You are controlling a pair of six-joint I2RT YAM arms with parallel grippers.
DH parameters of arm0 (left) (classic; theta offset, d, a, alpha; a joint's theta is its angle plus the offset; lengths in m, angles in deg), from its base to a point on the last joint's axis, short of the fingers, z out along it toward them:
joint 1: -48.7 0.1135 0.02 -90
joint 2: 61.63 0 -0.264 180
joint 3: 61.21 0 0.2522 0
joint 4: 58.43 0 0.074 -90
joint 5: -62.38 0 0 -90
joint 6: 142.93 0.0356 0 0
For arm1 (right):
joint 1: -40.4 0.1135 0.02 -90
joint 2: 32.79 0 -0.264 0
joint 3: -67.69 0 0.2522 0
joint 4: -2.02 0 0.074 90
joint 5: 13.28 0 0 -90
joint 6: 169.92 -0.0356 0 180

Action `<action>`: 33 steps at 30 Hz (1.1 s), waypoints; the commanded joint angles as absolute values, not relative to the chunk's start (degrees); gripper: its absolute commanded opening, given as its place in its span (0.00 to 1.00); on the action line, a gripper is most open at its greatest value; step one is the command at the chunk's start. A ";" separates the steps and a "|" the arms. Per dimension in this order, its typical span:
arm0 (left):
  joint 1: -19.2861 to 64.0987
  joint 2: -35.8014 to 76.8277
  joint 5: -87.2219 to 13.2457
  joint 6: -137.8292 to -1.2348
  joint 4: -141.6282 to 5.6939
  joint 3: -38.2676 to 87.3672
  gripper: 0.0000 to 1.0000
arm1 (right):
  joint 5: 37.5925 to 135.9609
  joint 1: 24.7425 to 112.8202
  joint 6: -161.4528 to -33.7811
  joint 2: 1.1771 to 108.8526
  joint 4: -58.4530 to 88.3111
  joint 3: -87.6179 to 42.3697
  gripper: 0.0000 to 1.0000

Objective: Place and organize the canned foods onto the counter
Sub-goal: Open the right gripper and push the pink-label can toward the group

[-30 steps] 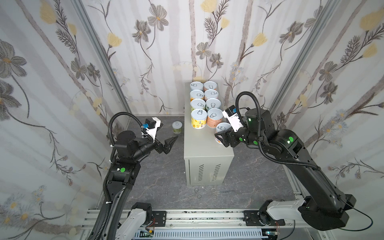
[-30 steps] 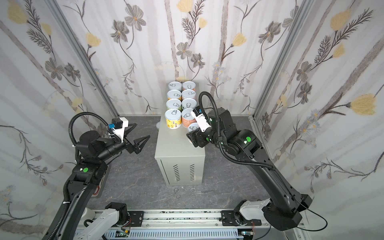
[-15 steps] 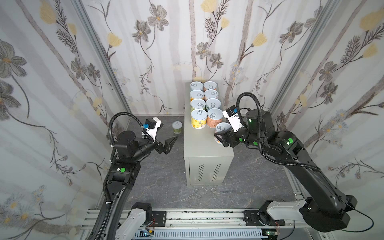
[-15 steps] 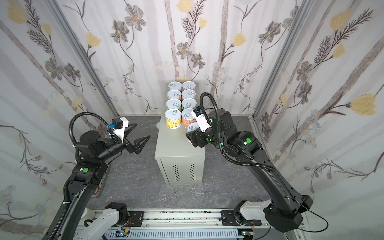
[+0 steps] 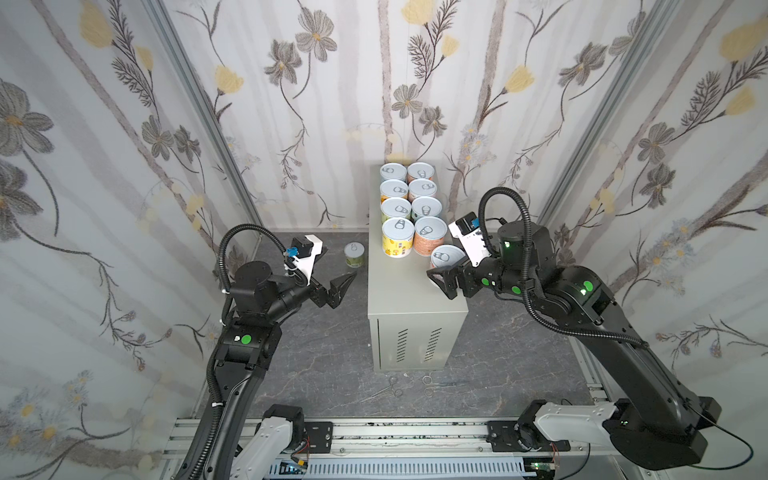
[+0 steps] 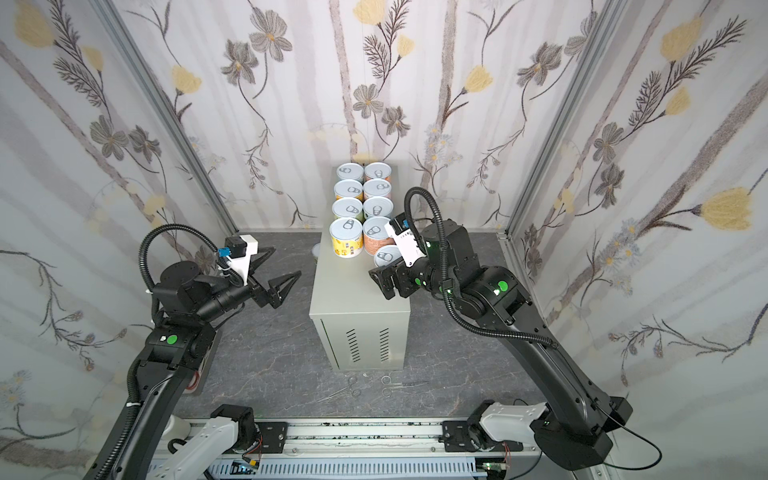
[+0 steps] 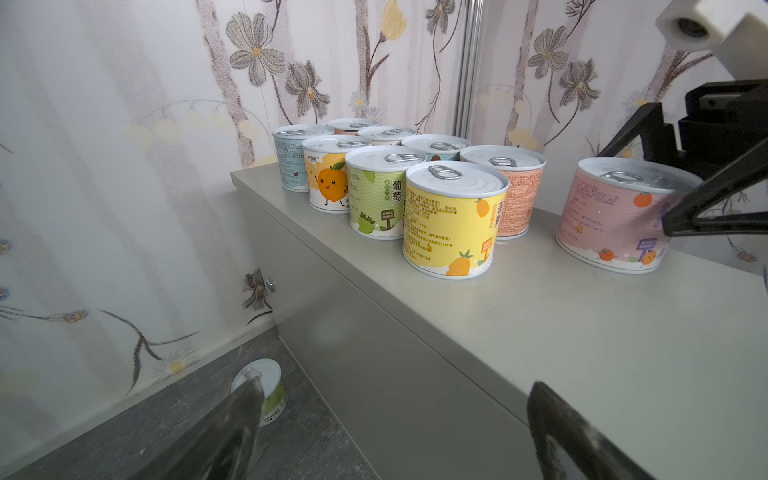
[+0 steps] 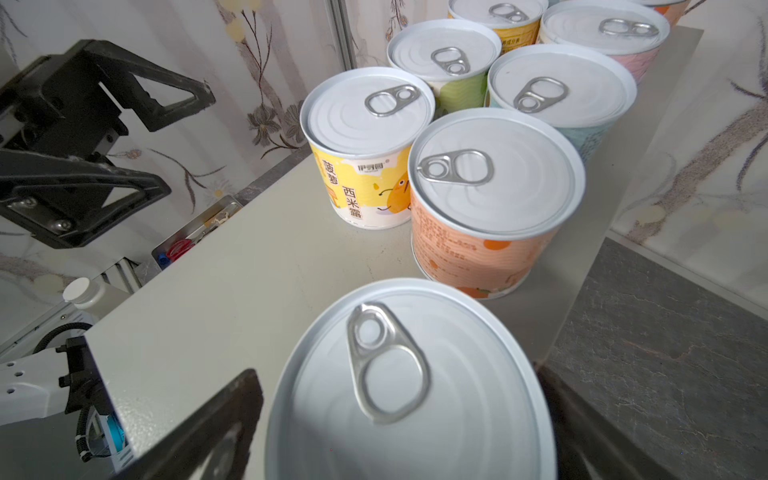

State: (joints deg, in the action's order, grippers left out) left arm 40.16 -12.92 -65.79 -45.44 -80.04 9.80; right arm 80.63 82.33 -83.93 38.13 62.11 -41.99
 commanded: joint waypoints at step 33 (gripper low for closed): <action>40.08 -10.83 -65.66 -43.69 -80.17 10.73 1.00 | 76.72 82.41 -81.79 21.35 41.02 -17.88 0.96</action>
State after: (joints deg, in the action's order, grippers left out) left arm 40.12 -10.95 -66.16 -44.76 -80.57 10.61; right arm 77.67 82.33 -83.18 20.84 44.31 -17.99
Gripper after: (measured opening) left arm 0.998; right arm 0.965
